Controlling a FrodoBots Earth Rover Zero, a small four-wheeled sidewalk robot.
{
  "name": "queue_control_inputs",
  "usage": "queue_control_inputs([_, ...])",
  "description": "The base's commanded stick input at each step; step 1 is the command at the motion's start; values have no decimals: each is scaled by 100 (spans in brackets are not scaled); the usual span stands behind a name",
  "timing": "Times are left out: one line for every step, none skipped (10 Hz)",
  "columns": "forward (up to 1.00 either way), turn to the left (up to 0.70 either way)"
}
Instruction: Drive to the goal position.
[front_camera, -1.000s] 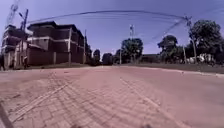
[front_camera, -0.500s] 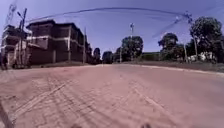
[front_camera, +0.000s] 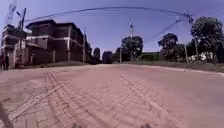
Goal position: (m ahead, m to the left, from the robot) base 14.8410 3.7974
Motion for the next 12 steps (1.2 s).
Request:
queue_control_inputs([30,0])
queue_control_inputs([30,0])
queue_control_inputs([30,0])
queue_control_inputs([30,0])
queue_control_inputs([30,0])
queue_control_inputs([30,0])
queue_control_inputs([30,0])
queue_control_inputs([30,0])
queue_control_inputs([30,0])
queue_control_inputs([30,0])
queue_control_inputs([30,0])
queue_control_inputs([30,0])
